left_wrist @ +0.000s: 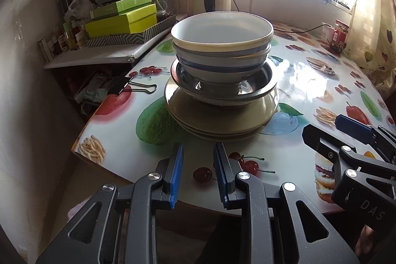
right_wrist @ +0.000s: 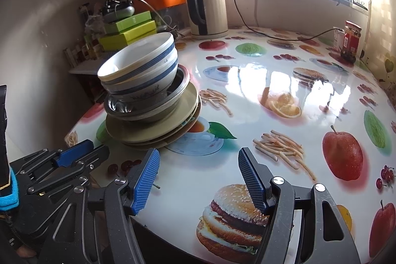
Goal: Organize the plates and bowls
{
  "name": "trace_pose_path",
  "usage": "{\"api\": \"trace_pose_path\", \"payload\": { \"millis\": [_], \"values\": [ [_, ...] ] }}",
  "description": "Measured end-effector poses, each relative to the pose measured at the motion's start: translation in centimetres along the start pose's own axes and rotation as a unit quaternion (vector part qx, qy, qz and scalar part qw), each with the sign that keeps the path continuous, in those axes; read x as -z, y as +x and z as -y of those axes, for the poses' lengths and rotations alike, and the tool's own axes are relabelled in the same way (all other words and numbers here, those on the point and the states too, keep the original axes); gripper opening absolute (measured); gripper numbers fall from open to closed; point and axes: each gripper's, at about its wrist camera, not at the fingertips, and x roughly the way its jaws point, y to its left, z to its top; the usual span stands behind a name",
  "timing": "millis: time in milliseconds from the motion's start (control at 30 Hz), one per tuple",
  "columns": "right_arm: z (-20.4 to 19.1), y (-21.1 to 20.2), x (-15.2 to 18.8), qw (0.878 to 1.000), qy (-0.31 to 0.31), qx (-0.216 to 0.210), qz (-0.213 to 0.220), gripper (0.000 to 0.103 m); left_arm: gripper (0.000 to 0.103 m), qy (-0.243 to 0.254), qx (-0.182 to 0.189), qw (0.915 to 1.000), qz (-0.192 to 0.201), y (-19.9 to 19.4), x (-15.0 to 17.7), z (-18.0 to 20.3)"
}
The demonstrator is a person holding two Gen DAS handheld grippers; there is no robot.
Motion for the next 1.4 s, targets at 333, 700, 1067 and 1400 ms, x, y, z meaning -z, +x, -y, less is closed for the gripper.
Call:
{"api": "trace_pose_path", "payload": {
  "millis": [333,700,1067,1400],
  "values": [
    [-0.08,-0.11,-0.04,1.0,0.0,0.0,0.001,0.068,0.026,-0.001,0.0,1.0,0.0,-0.05,0.02,0.04],
    [-0.25,-0.33,-0.2,1.0,-0.001,0.0,0.002,0.068,0.026,-0.002,-0.002,1.0,0.001,-0.14,0.05,0.09],
    [-0.45,-0.49,-0.41,1.0,-0.001,-0.001,0.004,0.068,0.026,-0.003,-0.001,1.0,0.0,-0.21,0.12,0.06],
    [-0.44,-0.46,-0.33,1.0,-0.001,-0.001,0.005,0.068,0.026,-0.003,-0.001,1.0,0.001,-0.29,0.1,0.07]
  ]
}}
